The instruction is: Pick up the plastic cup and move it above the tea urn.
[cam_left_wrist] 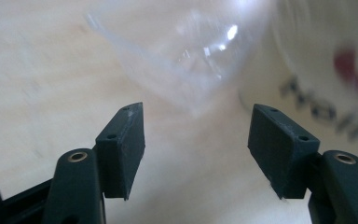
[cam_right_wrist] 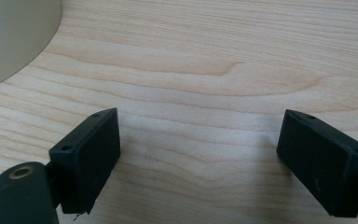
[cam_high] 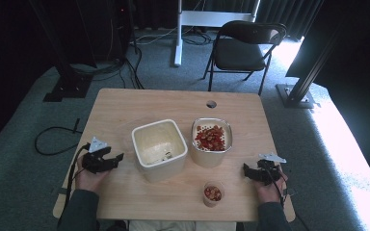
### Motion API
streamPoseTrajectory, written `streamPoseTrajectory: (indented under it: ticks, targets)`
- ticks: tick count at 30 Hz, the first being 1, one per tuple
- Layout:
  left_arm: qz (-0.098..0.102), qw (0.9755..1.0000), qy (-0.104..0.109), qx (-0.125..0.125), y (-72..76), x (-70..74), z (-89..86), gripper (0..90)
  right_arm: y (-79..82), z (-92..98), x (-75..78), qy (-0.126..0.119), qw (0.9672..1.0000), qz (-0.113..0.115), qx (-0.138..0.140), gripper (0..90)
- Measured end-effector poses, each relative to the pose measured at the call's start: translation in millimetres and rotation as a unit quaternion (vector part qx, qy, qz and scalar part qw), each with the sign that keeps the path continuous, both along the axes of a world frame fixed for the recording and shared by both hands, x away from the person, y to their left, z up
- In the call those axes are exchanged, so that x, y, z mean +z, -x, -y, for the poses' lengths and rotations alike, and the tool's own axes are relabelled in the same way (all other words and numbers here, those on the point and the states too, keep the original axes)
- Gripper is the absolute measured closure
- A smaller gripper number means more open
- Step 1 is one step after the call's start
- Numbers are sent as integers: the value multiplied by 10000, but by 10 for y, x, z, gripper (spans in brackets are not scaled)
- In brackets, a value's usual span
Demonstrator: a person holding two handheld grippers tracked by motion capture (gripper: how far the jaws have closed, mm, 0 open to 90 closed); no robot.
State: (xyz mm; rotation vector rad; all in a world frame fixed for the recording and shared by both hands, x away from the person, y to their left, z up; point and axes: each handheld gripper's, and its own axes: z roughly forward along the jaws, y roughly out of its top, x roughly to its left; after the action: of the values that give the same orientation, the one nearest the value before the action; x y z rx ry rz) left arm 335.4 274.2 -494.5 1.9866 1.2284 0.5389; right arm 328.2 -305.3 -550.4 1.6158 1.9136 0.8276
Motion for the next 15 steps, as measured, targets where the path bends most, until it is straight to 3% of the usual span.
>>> streamPoseTrajectory:
  ticks: [3, 4, 7, 10, 11, 12, 14, 15]
  targets:
    - [187, 9996, 16, 190, -138, 157, -2, 359, 0, 0, 0, 1, 10000, -1, 0, 128]
    - [241, 9991, 37, 346, -272, 228, -7, 356, 0, 1, 0, 3, 10000, 3, 2, 128]
    - [195, 9986, 132, 477, -387, 241, -8, 349, 0, 1, 0, 3, 10000, 2, 3, 128]
    - [-63, 9976, 123, 674, -653, 147, 28, 353, -1, 1, 0, 2, 10000, 1, 1, 128]
    - [-63, 9976, 123, 674, -653, 147, 28, 362, -1, 1, 0, 2, 10000, 1, 1, 128]
    - [-268, 9966, 91, 775, -767, 61, 47, 370, 0, 1, 0, 3, 10000, 2, 3, 128]
    - [-361, 9957, 48, 847, -814, 20, 55, 394, 0, 0, 0, 1, 10000, -1, 1, 128]
    - [-489, 9945, -18, 925, -877, -47, 59, 487, 0, 0, 0, 0, 10000, -2, 0, 128]
